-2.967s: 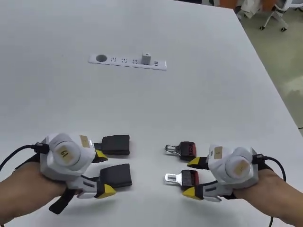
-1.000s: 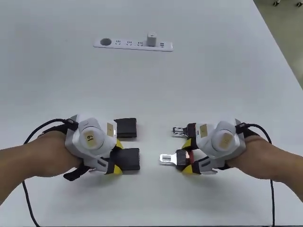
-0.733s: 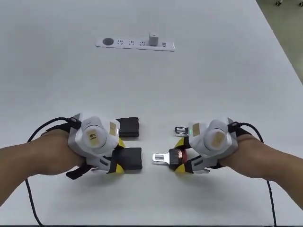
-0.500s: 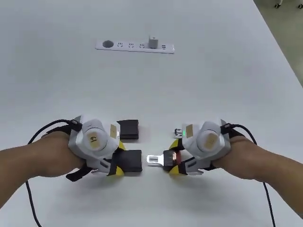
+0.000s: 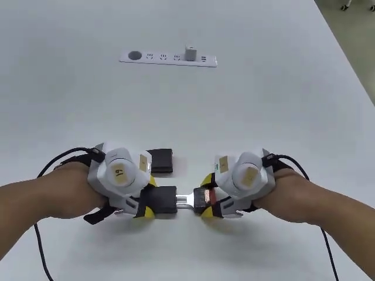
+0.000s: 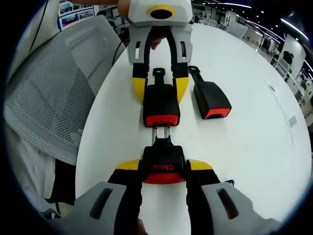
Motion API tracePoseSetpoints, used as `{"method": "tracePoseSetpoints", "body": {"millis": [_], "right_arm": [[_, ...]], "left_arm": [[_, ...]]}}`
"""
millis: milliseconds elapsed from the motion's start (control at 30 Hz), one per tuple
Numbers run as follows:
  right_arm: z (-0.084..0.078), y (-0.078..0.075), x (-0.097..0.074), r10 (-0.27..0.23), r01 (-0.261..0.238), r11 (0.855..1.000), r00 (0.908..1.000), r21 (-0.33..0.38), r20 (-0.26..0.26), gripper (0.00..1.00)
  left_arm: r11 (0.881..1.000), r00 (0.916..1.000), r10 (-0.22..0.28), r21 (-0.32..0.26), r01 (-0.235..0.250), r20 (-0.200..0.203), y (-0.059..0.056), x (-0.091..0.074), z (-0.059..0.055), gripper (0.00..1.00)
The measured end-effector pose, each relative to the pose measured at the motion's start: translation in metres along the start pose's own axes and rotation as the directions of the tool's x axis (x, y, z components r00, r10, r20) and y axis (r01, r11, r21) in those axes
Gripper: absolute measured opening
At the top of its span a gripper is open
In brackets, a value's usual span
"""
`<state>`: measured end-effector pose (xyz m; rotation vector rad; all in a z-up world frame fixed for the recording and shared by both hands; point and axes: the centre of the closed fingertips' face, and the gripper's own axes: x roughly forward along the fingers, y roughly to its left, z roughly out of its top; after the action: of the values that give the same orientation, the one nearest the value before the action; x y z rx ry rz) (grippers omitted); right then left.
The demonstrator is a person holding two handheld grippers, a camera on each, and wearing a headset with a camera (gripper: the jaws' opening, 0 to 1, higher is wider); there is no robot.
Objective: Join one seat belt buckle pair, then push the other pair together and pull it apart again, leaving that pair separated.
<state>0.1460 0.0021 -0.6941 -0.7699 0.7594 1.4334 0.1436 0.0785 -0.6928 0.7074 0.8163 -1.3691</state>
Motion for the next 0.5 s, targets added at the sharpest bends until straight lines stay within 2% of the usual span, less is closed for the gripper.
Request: {"method": "tracePoseSetpoints", "body": {"millis": [133,333,500], "right_arm": [[0.0054,0.0016,0.0024,0.001,-0.001,1.0,0.9999,0.001,0.014,0.33],[0.0067,0.0028,0.0045,-0.001,0.002,0.999,1.0,-0.035,0.006,0.32],[0.0105,0.0048,0.0065,-0.001,0.002,1.0,1.0,-0.029,0.007,0.31]], "left_arm": [[1.0,1.0,-0.005,0.004,0.005,0.008,-0.001,0.0003,0.0013,0.34],[1.0,0.9999,-0.014,0.025,0.014,0.0,-0.0019,0.0009,0.0011,0.33],[0.999,0.9998,-0.017,0.036,0.018,-0.004,-0.0022,0.0007,0.0005,0.33]]}}
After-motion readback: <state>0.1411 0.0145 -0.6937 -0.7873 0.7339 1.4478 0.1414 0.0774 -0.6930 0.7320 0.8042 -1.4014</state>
